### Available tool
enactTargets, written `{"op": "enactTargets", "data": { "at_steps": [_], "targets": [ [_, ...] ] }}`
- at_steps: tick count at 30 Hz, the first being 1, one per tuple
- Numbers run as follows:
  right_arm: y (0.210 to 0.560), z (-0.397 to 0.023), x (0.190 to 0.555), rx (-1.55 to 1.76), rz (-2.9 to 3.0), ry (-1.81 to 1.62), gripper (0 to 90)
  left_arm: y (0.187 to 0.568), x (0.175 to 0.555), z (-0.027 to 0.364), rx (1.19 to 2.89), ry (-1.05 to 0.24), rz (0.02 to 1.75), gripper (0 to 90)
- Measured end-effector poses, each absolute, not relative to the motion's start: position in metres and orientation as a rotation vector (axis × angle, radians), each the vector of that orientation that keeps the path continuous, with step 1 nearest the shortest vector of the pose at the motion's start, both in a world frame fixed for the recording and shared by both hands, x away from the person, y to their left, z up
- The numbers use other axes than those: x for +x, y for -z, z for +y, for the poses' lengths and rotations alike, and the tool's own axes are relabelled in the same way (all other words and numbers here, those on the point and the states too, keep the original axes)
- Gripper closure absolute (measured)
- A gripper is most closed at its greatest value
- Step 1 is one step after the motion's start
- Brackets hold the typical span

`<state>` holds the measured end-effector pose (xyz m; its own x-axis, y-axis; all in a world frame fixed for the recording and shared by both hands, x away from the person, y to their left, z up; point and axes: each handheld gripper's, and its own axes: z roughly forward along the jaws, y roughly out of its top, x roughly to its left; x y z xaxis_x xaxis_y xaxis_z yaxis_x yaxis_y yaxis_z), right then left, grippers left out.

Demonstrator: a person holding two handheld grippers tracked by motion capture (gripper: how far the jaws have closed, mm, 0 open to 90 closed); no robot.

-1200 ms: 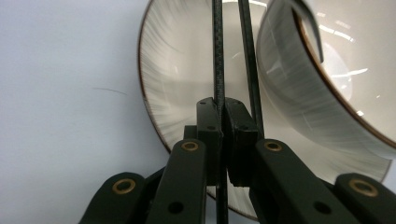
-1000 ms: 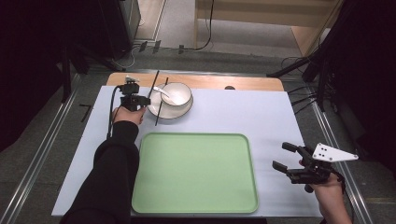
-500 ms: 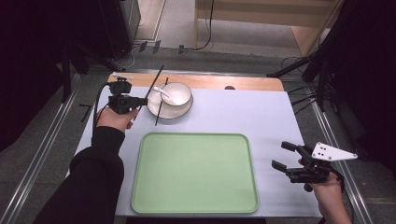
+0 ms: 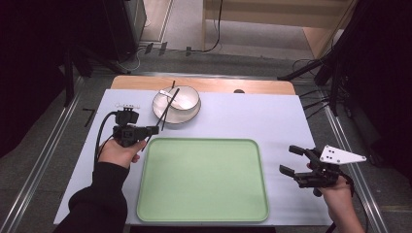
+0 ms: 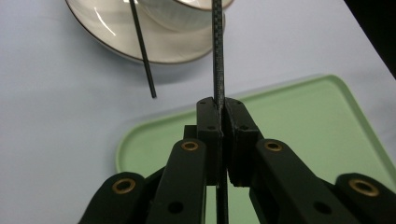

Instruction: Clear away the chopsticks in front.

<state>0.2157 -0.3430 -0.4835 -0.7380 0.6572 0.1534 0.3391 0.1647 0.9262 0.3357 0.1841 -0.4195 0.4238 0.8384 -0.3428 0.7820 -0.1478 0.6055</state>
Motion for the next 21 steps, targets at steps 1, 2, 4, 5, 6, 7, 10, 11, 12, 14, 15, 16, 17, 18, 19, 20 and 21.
{"op": "enactTargets", "data": {
  "at_steps": [1, 2, 4, 5, 6, 7, 10, 11, 12, 14, 15, 16, 17, 18, 19, 20, 21],
  "targets": [
    [0.484, -0.343, 0.216, 0.959, 2.161, -1.598, 16.4, 0.422, 0.331, 0.184, 1.937, -0.092, 1.366, 85.7],
    [0.484, -0.343, 0.216, 0.958, 2.161, -1.598, 16.4, 0.424, 0.327, 0.184, 1.936, -0.083, 1.359, 85.7],
    [0.484, -0.343, 0.216, 0.958, 2.162, -1.597, 16.4, 0.427, 0.322, 0.183, 1.933, -0.083, 1.353, 85.7],
    [0.484, -0.343, 0.216, 0.958, 2.163, -1.597, 16.4, 0.432, 0.314, 0.181, 1.939, -0.083, 1.343, 85.7],
    [0.484, -0.343, 0.216, 0.957, 2.164, -1.596, 16.4, 0.434, 0.310, 0.181, 1.937, -0.091, 1.342, 85.7],
    [0.484, -0.343, 0.216, 0.958, 2.164, -1.596, 16.4, 0.435, 0.307, 0.180, 1.938, -0.095, 1.344, 85.7],
    [0.484, -0.343, 0.215, 0.955, 2.164, -1.591, 16.4, 0.441, 0.298, 0.180, 1.938, -0.088, 1.351, 85.7],
    [0.484, -0.343, 0.215, 0.957, 2.164, -1.590, 16.4, 0.442, 0.295, 0.181, 1.939, -0.086, 1.351, 85.7],
    [0.483, -0.343, 0.214, 0.959, 2.165, -1.588, 16.4, 0.444, 0.292, 0.182, 1.932, -0.084, 1.357, 85.7],
    [0.483, -0.343, 0.214, 0.960, 2.163, -1.589, 16.4, 0.445, 0.290, 0.184, 1.927, -0.079, 1.357, 85.7],
    [0.483, -0.343, 0.214, 0.963, 2.163, -1.587, 16.4, 0.448, 0.284, 0.186, 1.928, -0.073, 1.363, 85.7],
    [0.483, -0.343, 0.214, 0.961, 2.164, -1.588, 16.4, 0.450, 0.282, 0.186, 1.921, -0.067, 1.370, 85.7],
    [0.483, -0.343, 0.214, 0.961, 2.164, -1.587, 16.4, 0.452, 0.278, 0.188, 1.912, -0.051, 1.374, 85.7],
    [0.483, -0.343, 0.214, 0.962, 2.163, -1.587, 16.4, 0.453, 0.276, 0.189, 1.903, -0.042, 1.375, 85.7],
    [0.483, -0.343, 0.214, 0.959, 2.164, -1.586, 16.4, 0.454, 0.273, 0.190, 1.883, -0.022, 1.387, 85.7],
    [0.483, -0.343, 0.214, 0.955, 2.163, -1.590, 16.4, 0.455, 0.270, 0.192, 1.874, -0.015, 1.391, 85.6],
    [0.483, -0.343, 0.214, 0.953, 2.161, -1.592, 16.4, 0.457, 0.266, 0.192, 1.874, -0.017, 1.396, 85.6]
  ]
}}
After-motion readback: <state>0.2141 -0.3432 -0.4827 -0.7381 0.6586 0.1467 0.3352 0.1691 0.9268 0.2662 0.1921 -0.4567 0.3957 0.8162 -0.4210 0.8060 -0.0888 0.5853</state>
